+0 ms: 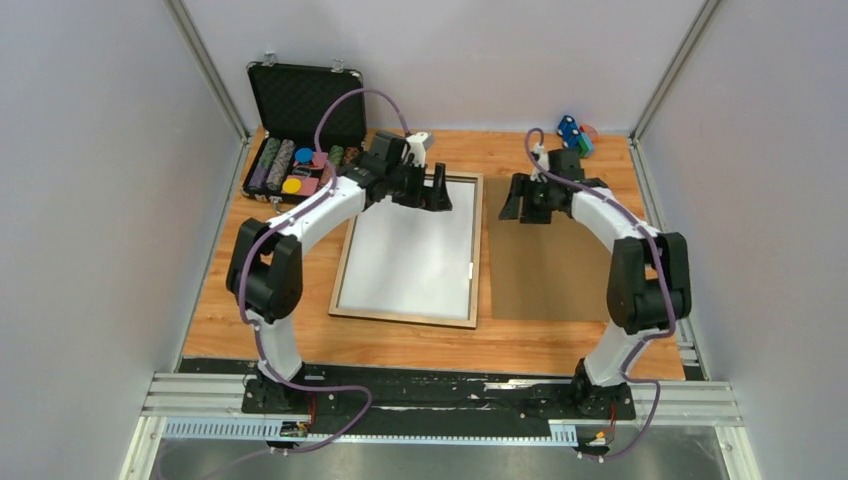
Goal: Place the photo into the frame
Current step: Turn over the photo frame item at the center of the board.
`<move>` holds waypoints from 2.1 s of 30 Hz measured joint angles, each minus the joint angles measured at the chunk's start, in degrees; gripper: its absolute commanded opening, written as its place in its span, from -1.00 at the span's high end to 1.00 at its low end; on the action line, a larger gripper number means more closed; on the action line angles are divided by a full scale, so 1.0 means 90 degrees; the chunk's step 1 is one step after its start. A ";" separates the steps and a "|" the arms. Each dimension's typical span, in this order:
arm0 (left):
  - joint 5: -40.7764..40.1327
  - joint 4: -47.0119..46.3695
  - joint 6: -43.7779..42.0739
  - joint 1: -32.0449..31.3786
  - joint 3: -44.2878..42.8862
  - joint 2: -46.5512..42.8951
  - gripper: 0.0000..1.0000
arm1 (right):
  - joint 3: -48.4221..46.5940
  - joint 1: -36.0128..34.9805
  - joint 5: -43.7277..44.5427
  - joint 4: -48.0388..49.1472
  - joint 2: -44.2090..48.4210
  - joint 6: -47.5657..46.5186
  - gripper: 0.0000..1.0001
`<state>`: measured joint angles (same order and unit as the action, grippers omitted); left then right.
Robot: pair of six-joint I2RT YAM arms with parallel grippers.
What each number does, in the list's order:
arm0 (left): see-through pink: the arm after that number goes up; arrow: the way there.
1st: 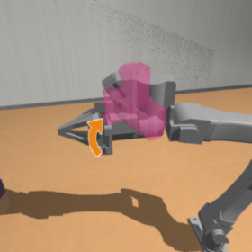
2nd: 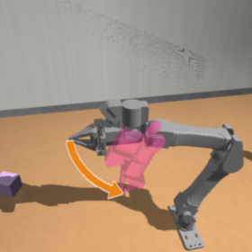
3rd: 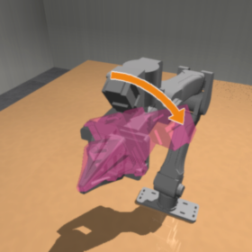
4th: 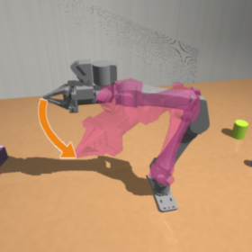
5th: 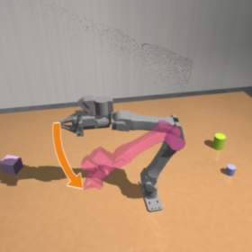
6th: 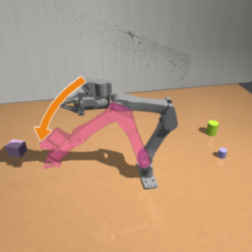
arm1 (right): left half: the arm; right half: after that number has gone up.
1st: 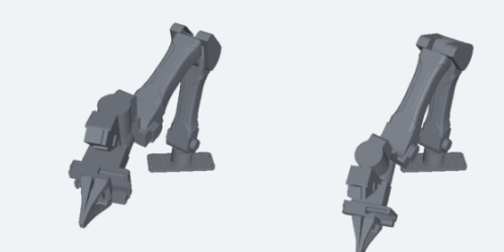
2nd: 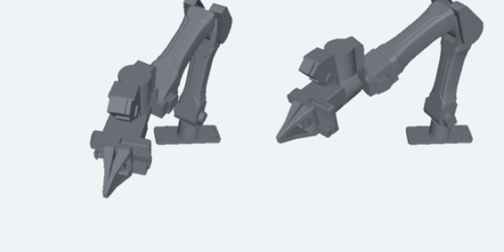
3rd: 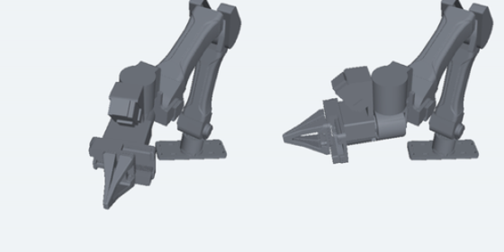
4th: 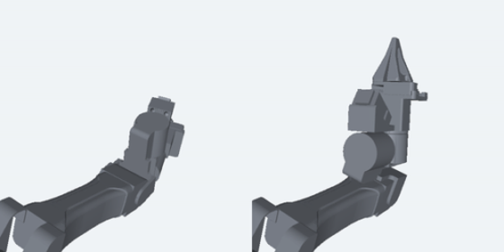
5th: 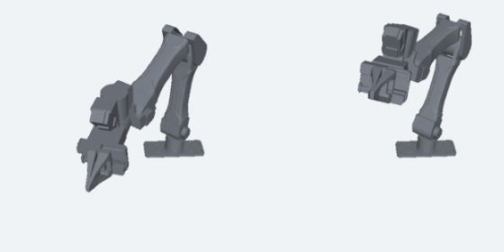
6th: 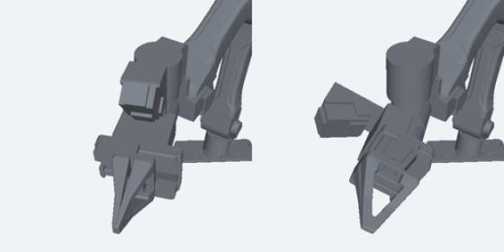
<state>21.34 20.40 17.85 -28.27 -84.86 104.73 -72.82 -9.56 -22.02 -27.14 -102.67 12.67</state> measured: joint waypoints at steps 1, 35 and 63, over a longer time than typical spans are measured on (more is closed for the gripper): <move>0.0085 0.0005 0.0087 -0.0061 -0.0131 0.0170 -1.00 | 0.0102 0.0165 0.0036 0.0007 0.0199 -0.0063 -0.18; -0.0454 0.0923 0.1673 -0.2363 -0.2305 0.2873 -1.00 | 0.1848 0.4199 -0.0192 0.0051 0.1086 -0.1758 -0.15; -0.0899 0.0918 0.1719 -0.2543 -0.2688 0.3220 -1.00 | 0.0867 0.4515 -0.0459 0.0189 -0.0265 -0.2426 -0.12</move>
<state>13.26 28.67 33.32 -51.16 -109.06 133.71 -65.01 31.07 -26.15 -25.43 -105.06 -9.17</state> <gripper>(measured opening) 0.998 0.570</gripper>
